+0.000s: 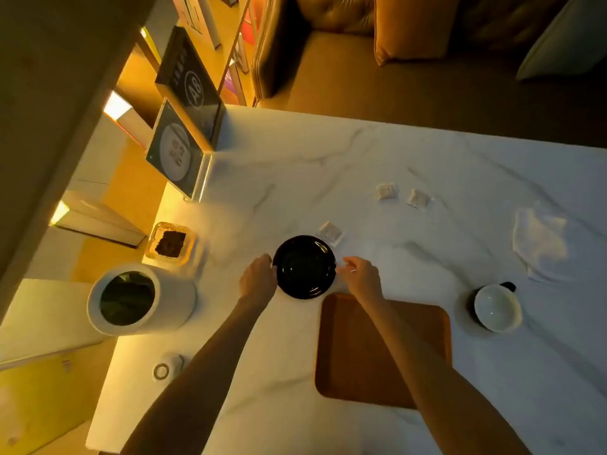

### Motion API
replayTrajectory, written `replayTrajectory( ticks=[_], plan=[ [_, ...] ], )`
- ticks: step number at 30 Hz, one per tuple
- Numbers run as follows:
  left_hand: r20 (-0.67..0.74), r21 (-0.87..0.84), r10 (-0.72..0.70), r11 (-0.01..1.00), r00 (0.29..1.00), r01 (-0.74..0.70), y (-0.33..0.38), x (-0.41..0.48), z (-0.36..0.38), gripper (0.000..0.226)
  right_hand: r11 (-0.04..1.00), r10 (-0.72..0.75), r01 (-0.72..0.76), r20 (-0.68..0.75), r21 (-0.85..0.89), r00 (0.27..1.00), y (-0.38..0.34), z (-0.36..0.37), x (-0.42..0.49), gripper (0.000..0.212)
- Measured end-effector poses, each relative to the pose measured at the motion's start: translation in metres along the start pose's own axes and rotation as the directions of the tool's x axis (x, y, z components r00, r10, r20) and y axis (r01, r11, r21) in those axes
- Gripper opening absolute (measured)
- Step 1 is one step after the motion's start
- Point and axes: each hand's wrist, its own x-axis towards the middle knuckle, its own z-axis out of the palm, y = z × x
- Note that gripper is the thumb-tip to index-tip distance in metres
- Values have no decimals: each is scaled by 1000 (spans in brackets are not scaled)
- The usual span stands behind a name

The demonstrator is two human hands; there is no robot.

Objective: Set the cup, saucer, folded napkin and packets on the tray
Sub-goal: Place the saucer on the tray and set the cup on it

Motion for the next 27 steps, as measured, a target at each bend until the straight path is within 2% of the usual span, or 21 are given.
replayTrajectory(
  ticks=[4,9,14,16,21,27],
  plan=[
    [61,-74,-50,996,997,55,-8,22,2,27,992,117,-116,-22,57,993,-7,20,9,34],
    [181,-233,-47,968,982,89,-10,35,7,25,981,163,-159,-25,116,986,-4,34,8,24],
    [207,-325,-21,942,978,89,-15,39,12,23,968,183,-172,-43,181,982,1,38,9,24],
    [213,-379,-50,916,976,130,-17,39,15,23,957,205,-191,-44,219,978,4,41,10,27],
    [223,-529,-137,815,965,238,-24,37,22,19,851,345,-292,-48,436,937,12,50,6,34],
    [270,-483,-99,846,958,224,-19,44,18,24,849,299,-254,-25,463,954,14,49,8,30]
  ],
)
